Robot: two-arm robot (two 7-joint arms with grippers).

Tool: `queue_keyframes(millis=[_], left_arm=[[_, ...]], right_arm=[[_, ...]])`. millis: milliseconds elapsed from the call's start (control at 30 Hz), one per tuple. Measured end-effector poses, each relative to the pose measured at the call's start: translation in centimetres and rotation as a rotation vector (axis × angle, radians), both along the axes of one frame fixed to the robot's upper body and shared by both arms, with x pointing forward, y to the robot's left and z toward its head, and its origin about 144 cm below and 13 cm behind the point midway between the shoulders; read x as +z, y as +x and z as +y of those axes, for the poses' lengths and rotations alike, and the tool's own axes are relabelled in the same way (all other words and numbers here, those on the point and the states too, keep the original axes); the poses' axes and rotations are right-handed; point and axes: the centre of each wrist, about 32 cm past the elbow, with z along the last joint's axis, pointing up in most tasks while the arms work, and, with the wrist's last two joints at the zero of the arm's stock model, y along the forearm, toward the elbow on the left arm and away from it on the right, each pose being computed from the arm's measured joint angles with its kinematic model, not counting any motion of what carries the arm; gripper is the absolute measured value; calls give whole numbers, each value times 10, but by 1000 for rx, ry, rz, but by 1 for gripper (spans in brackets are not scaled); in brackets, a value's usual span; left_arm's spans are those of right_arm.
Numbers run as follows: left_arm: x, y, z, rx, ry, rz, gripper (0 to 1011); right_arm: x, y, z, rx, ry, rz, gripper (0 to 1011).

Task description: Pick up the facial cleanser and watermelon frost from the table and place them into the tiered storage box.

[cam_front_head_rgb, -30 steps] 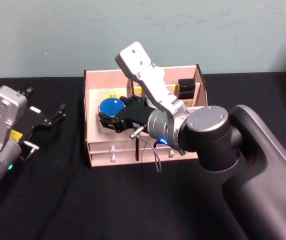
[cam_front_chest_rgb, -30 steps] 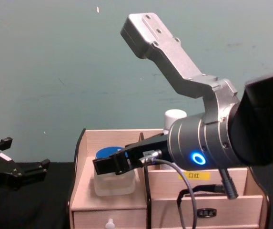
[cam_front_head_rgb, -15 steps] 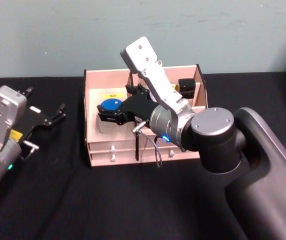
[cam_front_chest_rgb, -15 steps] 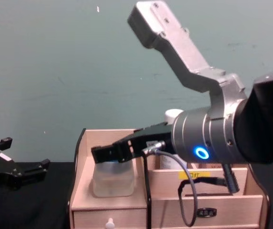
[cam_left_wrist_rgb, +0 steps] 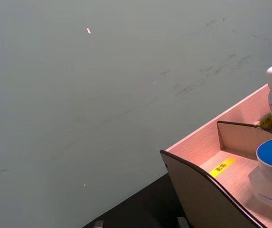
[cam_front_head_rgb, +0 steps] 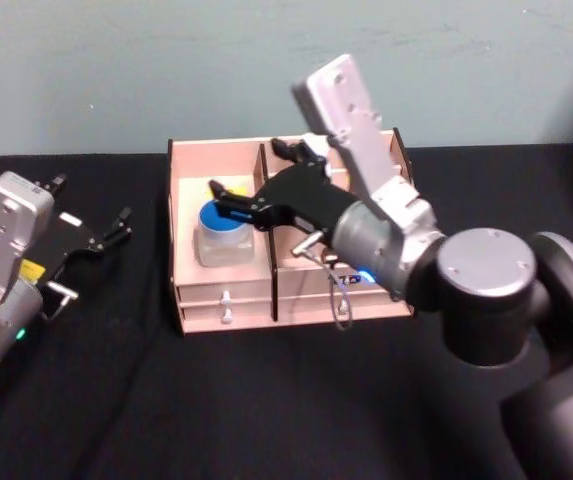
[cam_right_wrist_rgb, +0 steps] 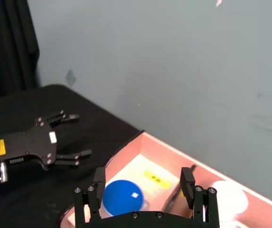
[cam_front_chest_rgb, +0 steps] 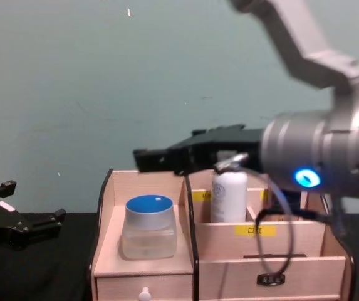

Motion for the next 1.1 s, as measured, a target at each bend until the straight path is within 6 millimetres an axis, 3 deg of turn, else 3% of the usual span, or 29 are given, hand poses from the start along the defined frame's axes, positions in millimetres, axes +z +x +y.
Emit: queue_keyframes(millis=[267, 500, 833, 1100], left_arm=[[0, 0, 0, 0, 0, 0, 1001], [0, 0, 0, 0, 0, 0, 1001], [0, 0, 0, 0, 0, 0, 1001], [0, 0, 0, 0, 0, 0, 1001]], right_arm=[[6, -26, -35, -89, 43, -101, 1002], [1, -44, -66, -270, 8, -198, 1002], [-23, -45, -93, -465, -15, -166, 1002], [-46, -40, -102, -514, -49, -108, 1002]])
